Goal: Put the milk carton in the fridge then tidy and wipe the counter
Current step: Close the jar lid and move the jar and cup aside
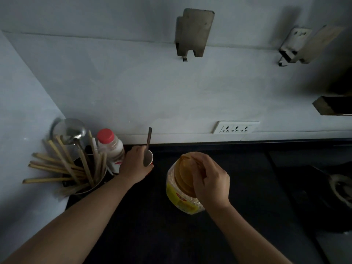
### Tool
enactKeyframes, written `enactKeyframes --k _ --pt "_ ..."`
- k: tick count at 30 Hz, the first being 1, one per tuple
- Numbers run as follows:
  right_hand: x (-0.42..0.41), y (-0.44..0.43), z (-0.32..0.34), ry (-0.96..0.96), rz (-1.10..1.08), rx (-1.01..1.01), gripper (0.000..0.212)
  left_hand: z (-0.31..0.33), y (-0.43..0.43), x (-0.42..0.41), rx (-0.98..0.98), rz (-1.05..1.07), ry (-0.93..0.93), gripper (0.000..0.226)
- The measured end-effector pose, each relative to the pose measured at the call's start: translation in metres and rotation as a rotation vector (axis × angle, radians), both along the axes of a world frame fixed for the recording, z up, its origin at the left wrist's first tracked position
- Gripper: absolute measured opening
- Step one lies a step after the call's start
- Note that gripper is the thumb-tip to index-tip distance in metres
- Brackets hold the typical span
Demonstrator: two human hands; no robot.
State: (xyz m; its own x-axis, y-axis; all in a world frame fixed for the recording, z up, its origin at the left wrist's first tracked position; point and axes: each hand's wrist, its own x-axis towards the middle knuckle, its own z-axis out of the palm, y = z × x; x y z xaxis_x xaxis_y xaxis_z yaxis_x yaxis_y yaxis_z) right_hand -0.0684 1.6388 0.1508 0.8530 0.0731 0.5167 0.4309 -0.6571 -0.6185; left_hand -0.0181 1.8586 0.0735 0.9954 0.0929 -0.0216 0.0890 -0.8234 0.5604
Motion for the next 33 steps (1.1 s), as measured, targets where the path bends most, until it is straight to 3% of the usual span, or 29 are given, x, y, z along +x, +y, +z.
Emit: enactKeyframes --k 11,18,26,33 --pt "0.000 0.001 0.000 -0.040 0.002 0.016 0.016 -0.012 0.001 -0.005 0.063 0.017 -0.014 0.084" --pt "0.009 0.000 -0.003 -0.036 -0.003 -0.030 0.016 -0.003 -0.006 -0.058 0.113 -0.031 -0.188 0.077" --pt "0.045 0.021 -0.001 -0.078 -0.001 -0.054 0.020 -0.039 -0.008 -0.107 0.153 -0.085 -0.075 0.062" --pt "0.081 0.035 -0.001 -0.108 0.035 -0.073 0.016 -0.072 -0.011 -0.111 0.323 -0.074 0.140 0.058"
